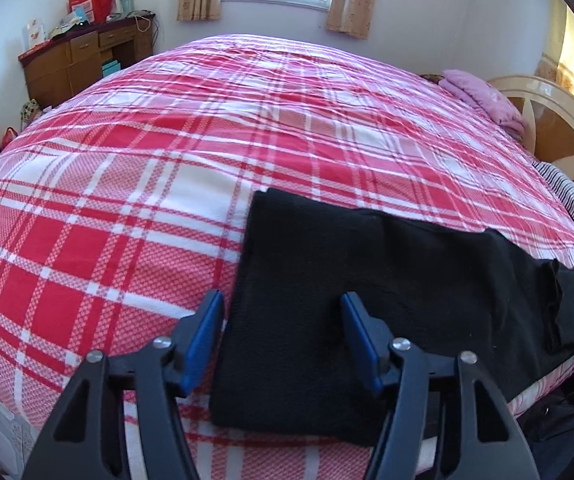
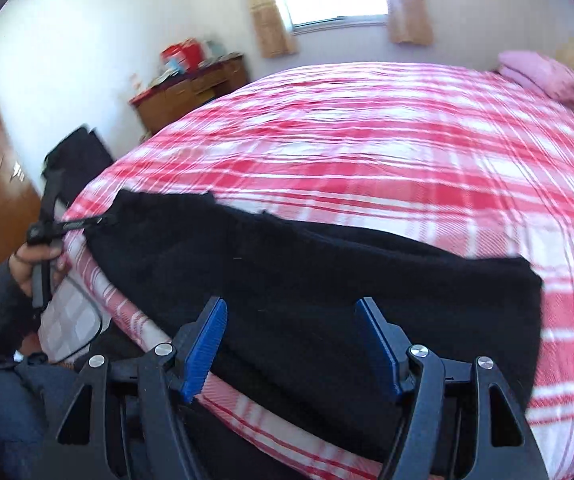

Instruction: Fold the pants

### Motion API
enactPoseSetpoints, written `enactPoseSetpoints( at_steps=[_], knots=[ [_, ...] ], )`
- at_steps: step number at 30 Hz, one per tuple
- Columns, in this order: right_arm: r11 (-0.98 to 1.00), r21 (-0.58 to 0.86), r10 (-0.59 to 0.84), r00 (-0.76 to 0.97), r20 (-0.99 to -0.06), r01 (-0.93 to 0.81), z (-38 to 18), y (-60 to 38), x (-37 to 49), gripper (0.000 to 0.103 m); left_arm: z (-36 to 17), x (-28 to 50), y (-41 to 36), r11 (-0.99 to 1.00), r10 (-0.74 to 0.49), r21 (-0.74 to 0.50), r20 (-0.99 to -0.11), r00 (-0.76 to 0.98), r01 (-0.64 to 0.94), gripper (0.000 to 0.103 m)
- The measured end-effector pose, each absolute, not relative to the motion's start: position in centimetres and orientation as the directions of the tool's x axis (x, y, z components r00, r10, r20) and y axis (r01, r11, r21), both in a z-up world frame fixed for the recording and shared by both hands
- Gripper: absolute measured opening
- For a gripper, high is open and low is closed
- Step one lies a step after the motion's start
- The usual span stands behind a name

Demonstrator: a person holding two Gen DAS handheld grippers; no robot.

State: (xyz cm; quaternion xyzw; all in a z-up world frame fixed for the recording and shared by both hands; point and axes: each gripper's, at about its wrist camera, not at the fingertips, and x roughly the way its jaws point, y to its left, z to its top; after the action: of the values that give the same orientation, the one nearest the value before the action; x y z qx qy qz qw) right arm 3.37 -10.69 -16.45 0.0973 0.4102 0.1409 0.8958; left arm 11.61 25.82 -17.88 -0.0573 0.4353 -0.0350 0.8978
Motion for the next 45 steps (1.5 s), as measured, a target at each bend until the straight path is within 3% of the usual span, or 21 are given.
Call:
enactPoseSetpoints(
  at_steps=[1, 3, 7, 9, 10, 11, 12, 16, 23, 30, 34, 45],
  knots=[
    [0.939, 0.310, 0.332, 0.627, -0.705, -0.149, -16.6, -11.3, 3.5, 0.068, -18.1, 11.6, 25.5, 0.994, -0.097, -0.106, -0.783, 0.615, 0.021, 0.064],
    [0.930, 0.354, 0.336, 0.630, -0.700, -0.103, -16.8, -12.3, 3.8, 0.068, -18.6, 11.7, 24.6, 0.997, -0.083, -0.070, -0.788, 0.611, 0.044, 0.076],
    [0.909, 0.416, 0.338, 0.632, -0.697, -0.027, -17.6, -13.9, 4.2, 0.068, -18.8, 11.6, 24.1, 0.997, -0.078, -0.059, -0.778, 0.624, 0.051, 0.076],
    [0.909, 0.417, 0.319, 0.648, -0.691, -0.002, -17.6, -14.4, 4.2, 0.068, -18.1, 11.4, 24.9, 0.995, -0.093, -0.090, -0.773, 0.627, 0.037, 0.048],
    [0.908, 0.420, 0.312, 0.655, -0.688, 0.008, -17.6, -14.6, 4.2, 0.068, -17.8, 11.4, 25.4, 0.990, -0.130, -0.134, -0.770, 0.624, 0.041, 0.043],
    [0.906, 0.423, 0.308, 0.661, -0.684, 0.015, -17.6, -14.9, 4.2, 0.068, -17.6, 11.4, 25.9, 0.980, -0.183, -0.193, -0.766, 0.616, 0.051, 0.025],
    [0.904, 0.428, 0.307, 0.666, -0.680, 0.020, -17.5, -15.0, 4.2, 0.068, -17.4, 11.4, 26.0, 0.969, -0.229, -0.240, -0.764, 0.604, 0.064, 0.022],
    [0.904, 0.427, 0.301, 0.679, -0.669, 0.020, -17.1, -15.2, 4.0, 0.068, -15.9, 10.9, 25.5, 0.962, -0.254, -0.259, -0.733, 0.631, 0.086, 0.022],
    [0.918, 0.397, 0.289, 0.675, -0.678, 0.005, -16.8, -14.8, 3.9, 0.068, -10.9, 9.5, 23.6, 0.884, -0.442, -0.415, -0.592, 0.674, 0.216, 0.022],
    [0.931, 0.364, 0.248, 0.699, -0.670, 0.018, -15.1, -15.5, 2.5, 0.068, -5.7, 8.3, 17.8, 0.821, -0.565, -0.408, -0.492, 0.662, 0.398, 0.022],
    [0.941, 0.338, 0.213, 0.719, -0.662, 0.032, -14.3, -16.6, 0.7, 0.068, -3.9, 8.7, 14.2, 0.791, -0.611, -0.390, -0.473, 0.635, 0.471, 0.022],
    [0.939, 0.327, 0.148, 0.734, -0.663, 0.107, -14.6, -20.5, -1.1, 0.068, -2.3, 10.2, 1.9, 0.698, -0.688, -0.304, -0.536, 0.489, 0.649, 0.022]
  ],
)
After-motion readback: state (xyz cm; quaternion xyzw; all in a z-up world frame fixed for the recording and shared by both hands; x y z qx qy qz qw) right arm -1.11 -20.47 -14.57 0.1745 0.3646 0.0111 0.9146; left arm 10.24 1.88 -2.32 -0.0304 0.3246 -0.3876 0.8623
